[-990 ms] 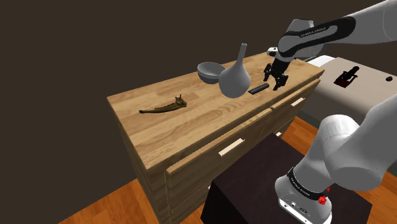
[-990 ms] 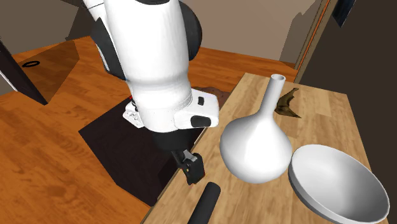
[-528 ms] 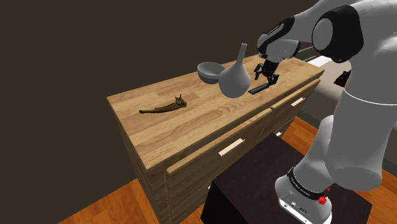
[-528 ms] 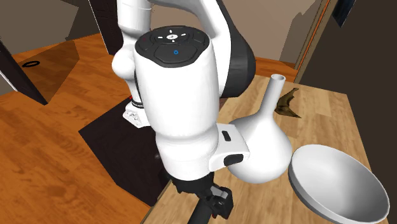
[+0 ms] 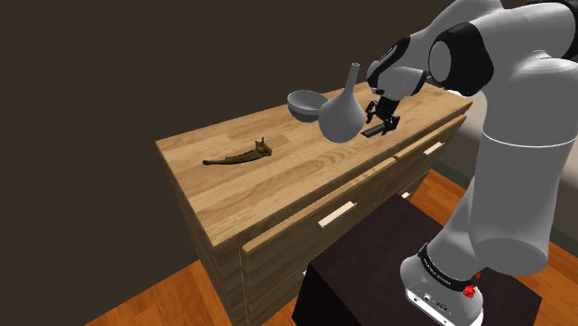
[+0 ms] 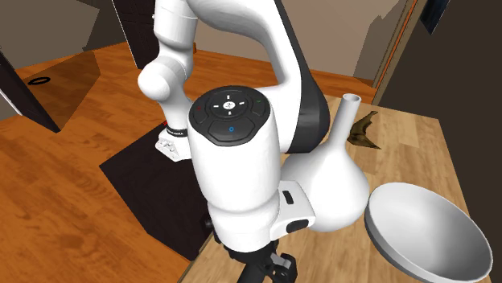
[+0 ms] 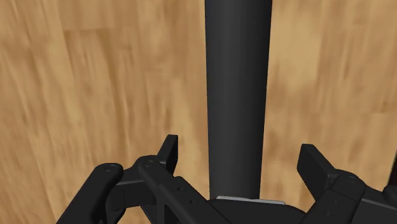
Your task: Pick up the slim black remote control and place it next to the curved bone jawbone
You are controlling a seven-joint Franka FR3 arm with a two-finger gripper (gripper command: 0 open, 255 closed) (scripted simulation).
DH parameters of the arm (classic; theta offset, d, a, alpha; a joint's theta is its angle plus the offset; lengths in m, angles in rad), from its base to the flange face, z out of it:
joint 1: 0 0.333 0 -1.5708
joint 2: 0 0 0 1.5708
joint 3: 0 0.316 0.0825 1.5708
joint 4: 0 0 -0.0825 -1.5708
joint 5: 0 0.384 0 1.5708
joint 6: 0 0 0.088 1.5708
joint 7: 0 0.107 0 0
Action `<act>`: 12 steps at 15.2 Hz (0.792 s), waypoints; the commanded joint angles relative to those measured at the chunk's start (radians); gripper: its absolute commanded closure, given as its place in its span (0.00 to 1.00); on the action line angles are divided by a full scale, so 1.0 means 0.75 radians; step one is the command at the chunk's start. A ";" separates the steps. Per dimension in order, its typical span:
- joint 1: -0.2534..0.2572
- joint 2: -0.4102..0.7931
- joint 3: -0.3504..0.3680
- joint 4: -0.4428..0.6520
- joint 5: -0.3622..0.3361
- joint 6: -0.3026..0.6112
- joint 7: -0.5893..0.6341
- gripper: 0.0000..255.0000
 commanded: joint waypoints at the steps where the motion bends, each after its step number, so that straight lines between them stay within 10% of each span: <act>1: -0.009 0.010 0.010 0.002 0.012 0.005 -0.007 0.00; 7: -0.009 0.009 0.010 0.002 0.011 0.004 -0.007 0.00; 8: -0.009 0.009 0.010 0.002 0.011 0.004 -0.007 1.00; 12: -0.010 0.010 0.010 0.002 0.012 0.004 -0.008 1.00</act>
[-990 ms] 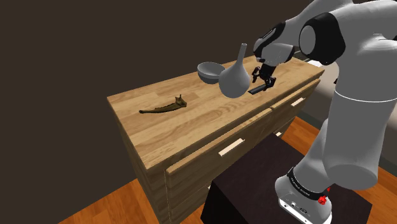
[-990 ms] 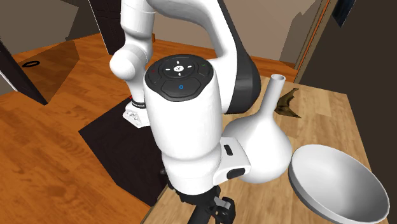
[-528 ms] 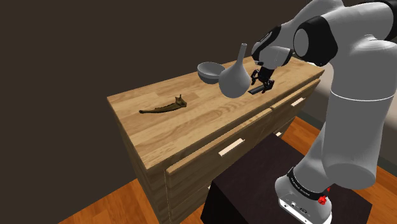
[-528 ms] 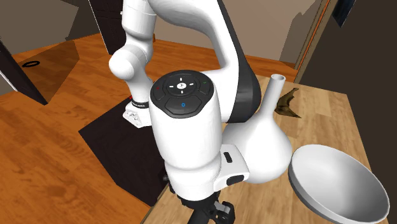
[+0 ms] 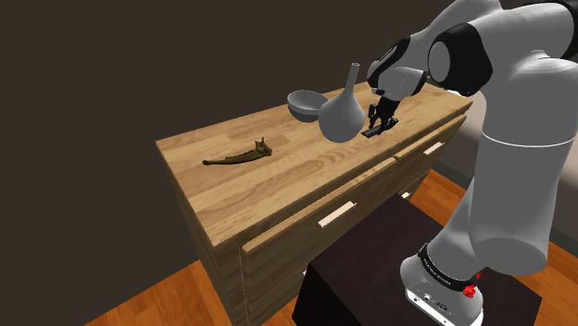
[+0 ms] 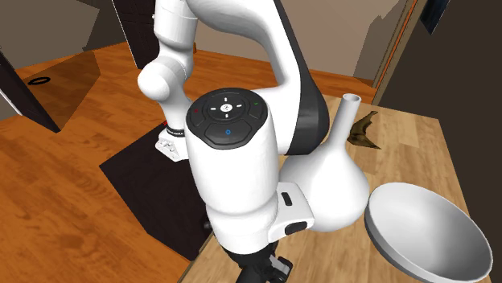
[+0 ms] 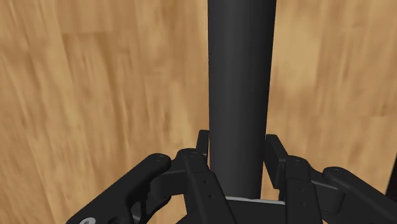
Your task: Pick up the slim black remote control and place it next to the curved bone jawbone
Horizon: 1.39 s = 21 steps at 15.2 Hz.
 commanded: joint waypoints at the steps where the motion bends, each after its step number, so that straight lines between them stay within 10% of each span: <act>1: 0.000 0.006 0.006 0.001 0.003 0.005 -0.001 1.00; 21: 0.190 -0.205 -0.204 0.088 -0.267 -0.188 0.185 1.00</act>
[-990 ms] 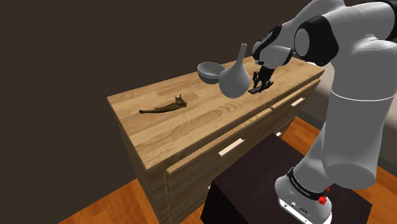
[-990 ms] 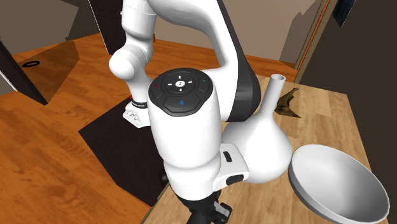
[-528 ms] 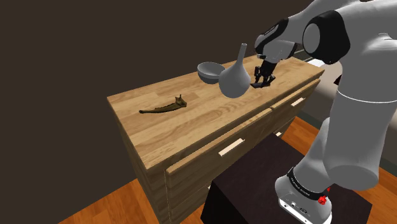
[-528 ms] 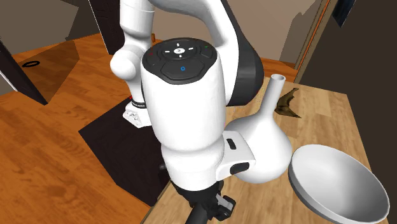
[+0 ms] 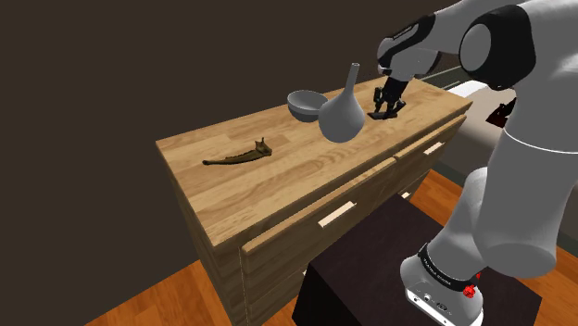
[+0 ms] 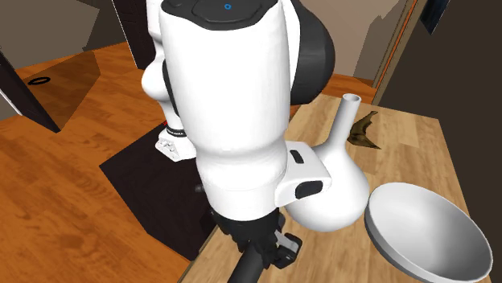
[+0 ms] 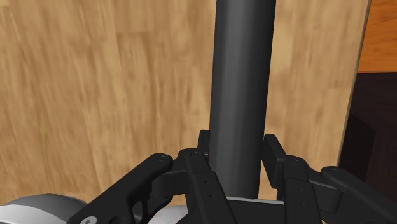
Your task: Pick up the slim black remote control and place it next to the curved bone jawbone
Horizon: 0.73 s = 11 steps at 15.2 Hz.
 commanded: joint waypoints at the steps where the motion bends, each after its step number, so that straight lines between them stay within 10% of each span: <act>1: 0.023 -0.026 -0.023 0.017 -0.034 -0.028 0.025 1.00; 3: 0.042 -0.049 -0.041 0.033 -0.062 -0.051 0.045 1.00; 7: 0.344 -0.366 -0.159 -0.129 -0.428 0.029 0.399 1.00; 11: 0.303 -0.614 0.039 -0.249 -0.720 0.036 0.725 1.00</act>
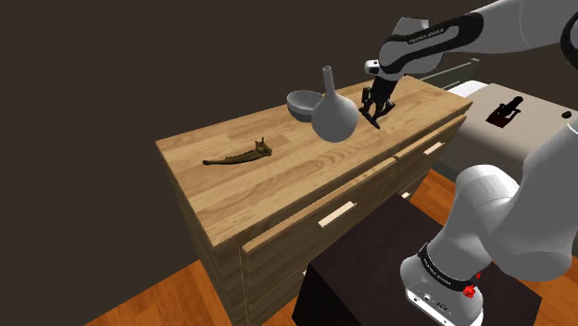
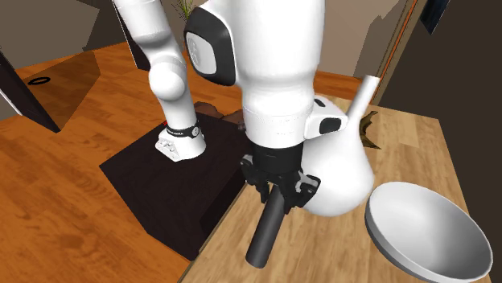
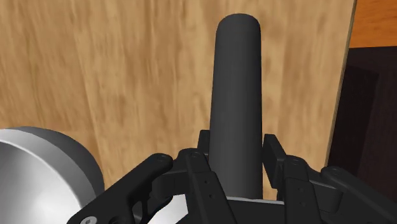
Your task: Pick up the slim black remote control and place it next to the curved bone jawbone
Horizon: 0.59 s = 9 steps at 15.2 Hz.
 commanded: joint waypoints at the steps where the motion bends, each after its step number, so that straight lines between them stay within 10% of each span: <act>1: -0.041 -0.104 0.114 -0.065 -0.120 0.001 0.148 1.00; 9: -0.074 -0.249 0.416 -0.227 -0.236 0.000 0.506 1.00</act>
